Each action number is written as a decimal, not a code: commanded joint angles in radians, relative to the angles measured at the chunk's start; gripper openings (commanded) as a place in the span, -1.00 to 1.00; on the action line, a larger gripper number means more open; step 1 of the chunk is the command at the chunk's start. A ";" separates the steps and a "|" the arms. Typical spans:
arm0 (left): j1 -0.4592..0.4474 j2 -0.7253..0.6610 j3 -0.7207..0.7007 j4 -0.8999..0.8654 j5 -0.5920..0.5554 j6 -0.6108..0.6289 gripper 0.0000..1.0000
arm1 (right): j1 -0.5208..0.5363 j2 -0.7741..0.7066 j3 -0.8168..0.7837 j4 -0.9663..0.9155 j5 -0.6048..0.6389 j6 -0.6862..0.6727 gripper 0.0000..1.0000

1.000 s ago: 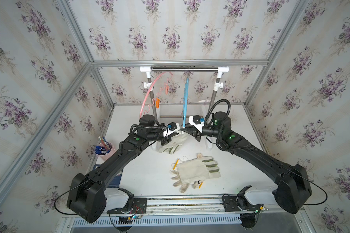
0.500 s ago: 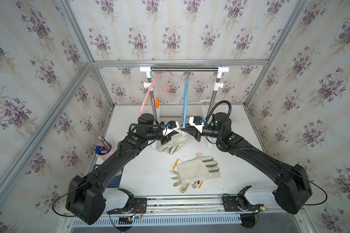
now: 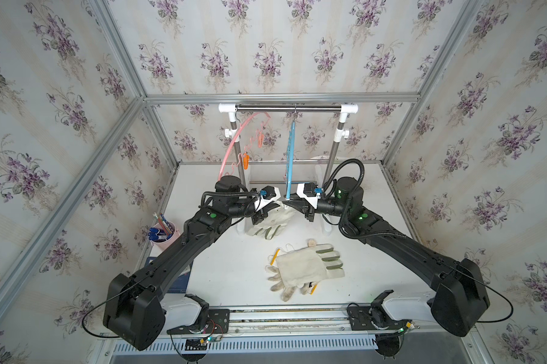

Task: Clip the gloves onto a hanger to dry
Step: Clamp the glove onto the hanger.

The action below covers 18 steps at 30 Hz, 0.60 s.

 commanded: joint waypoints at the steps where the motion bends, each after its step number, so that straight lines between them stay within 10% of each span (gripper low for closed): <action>1: -0.002 -0.005 0.011 0.056 0.039 -0.021 -1.00 | 0.004 -0.003 0.000 -0.013 -0.050 -0.015 -0.86; 18: -0.011 0.002 -0.022 0.066 0.120 -0.081 -1.00 | 0.003 0.002 -0.025 0.088 -0.021 0.016 -0.87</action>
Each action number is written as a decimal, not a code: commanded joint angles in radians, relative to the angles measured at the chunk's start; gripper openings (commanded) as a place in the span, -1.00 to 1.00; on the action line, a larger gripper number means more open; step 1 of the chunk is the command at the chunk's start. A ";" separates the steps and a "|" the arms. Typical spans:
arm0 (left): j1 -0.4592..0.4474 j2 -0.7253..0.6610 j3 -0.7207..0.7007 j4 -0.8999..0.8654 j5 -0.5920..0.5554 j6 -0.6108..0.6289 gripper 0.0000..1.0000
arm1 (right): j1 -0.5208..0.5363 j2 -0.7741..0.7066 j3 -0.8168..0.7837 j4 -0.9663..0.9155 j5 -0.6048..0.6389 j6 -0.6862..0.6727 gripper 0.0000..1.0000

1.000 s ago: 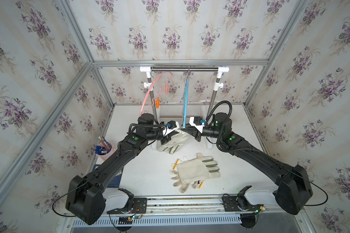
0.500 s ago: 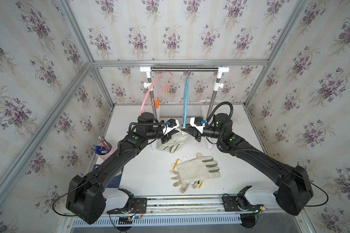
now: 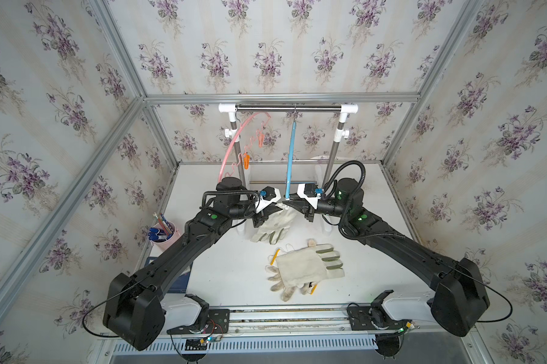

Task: Clip the gloves onto a hanger to dry
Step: Clamp the glove onto the hanger.

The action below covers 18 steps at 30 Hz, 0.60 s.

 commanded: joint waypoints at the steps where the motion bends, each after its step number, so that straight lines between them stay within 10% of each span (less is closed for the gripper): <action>1: -0.002 0.000 -0.003 0.055 0.050 -0.018 -1.00 | 0.003 0.001 -0.004 0.036 -0.026 -0.006 -0.87; 11: 0.001 -0.005 0.001 0.108 0.021 -0.044 -1.00 | 0.004 -0.010 -0.020 0.046 -0.019 -0.006 -0.84; 18: 0.001 -0.006 0.007 0.105 0.017 -0.044 -1.00 | 0.003 -0.020 -0.020 0.024 0.000 -0.020 -0.30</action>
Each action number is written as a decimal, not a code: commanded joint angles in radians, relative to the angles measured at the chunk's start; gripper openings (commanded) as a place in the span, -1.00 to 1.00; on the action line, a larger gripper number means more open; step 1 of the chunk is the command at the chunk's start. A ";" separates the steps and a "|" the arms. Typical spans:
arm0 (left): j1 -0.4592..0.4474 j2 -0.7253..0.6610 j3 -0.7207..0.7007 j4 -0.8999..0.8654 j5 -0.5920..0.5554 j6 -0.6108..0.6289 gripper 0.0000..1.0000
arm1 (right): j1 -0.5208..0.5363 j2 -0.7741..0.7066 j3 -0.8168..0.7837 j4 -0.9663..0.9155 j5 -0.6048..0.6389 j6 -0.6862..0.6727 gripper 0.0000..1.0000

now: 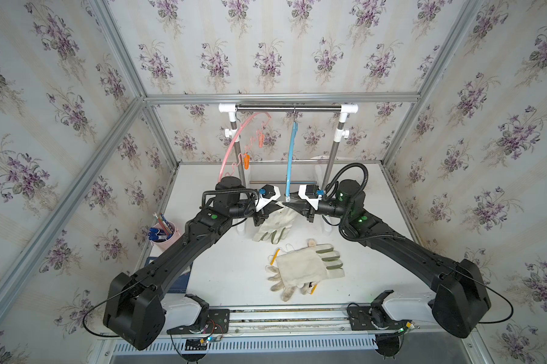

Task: Clip the gloves onto a hanger to dry
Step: Clamp the glove onto the hanger.

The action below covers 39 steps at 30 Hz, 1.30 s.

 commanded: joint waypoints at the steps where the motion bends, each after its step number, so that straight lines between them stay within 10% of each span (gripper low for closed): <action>1: 0.000 -0.006 0.009 0.058 0.013 -0.005 -1.00 | 0.003 -0.006 0.000 -0.013 0.003 -0.020 -0.25; 13: 0.000 -0.021 -0.029 0.062 -0.042 0.011 -1.00 | 0.002 -0.042 0.000 -0.065 0.077 -0.071 0.03; 25: 0.002 -0.040 -0.054 0.001 -0.115 0.026 -0.33 | -0.001 -0.067 0.008 -0.150 0.109 -0.117 0.13; 39: 0.005 -0.102 -0.049 -0.069 -0.231 0.037 -0.44 | -0.008 -0.175 -0.004 -0.193 0.317 -0.023 0.10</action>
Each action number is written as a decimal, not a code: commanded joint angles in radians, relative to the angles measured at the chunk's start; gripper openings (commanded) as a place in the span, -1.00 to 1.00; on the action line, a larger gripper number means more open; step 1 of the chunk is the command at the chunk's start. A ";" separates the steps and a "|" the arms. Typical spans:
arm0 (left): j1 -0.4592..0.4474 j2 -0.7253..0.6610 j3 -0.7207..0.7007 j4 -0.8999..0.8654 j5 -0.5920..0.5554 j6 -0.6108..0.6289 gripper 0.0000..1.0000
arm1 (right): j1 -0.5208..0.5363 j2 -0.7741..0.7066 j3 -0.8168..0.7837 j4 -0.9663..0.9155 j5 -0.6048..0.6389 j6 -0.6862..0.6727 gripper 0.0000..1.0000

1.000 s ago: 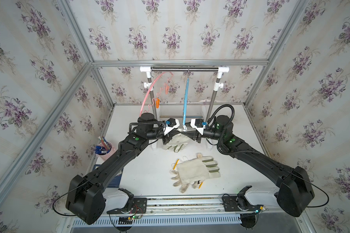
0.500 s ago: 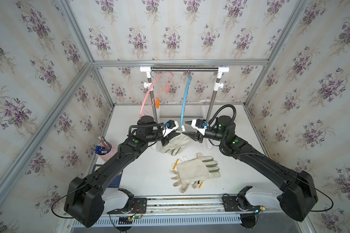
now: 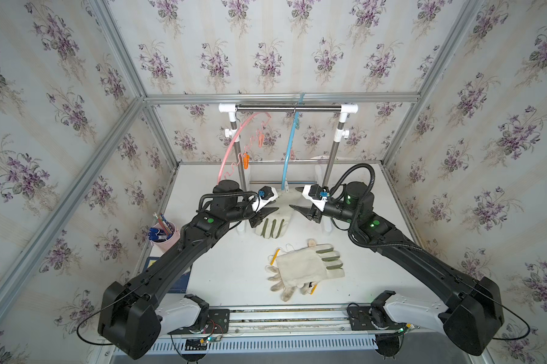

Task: Clip the gloves onto a hanger to dry
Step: Clamp the glove onto the hanger, then pick up the glove from the center of the board.

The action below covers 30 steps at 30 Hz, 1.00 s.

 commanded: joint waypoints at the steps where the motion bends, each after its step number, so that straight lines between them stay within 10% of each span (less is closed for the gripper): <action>1: 0.003 -0.040 -0.021 0.020 -0.041 0.006 -0.44 | -0.002 -0.049 -0.005 0.010 0.124 0.075 0.03; 12: 0.003 -0.149 0.060 -0.102 -0.010 -0.175 -0.16 | -0.003 -0.064 0.174 -0.455 0.434 0.370 -0.12; 15: 0.003 -0.138 0.105 -0.211 0.085 -0.168 0.49 | -0.003 -0.125 0.137 -0.520 0.373 0.410 -0.11; 16: 0.003 -0.135 0.107 -0.223 0.103 -0.178 0.99 | -0.002 -0.149 0.118 -0.536 0.357 0.423 -0.11; 26: 0.003 -0.232 -0.015 -0.011 -0.131 -0.367 1.00 | 0.000 -0.188 -0.017 -0.664 0.264 0.457 -0.10; 30: 0.002 -0.250 -0.037 0.000 -0.059 -0.340 1.00 | 0.080 -0.120 -0.046 -0.717 0.224 0.432 -0.16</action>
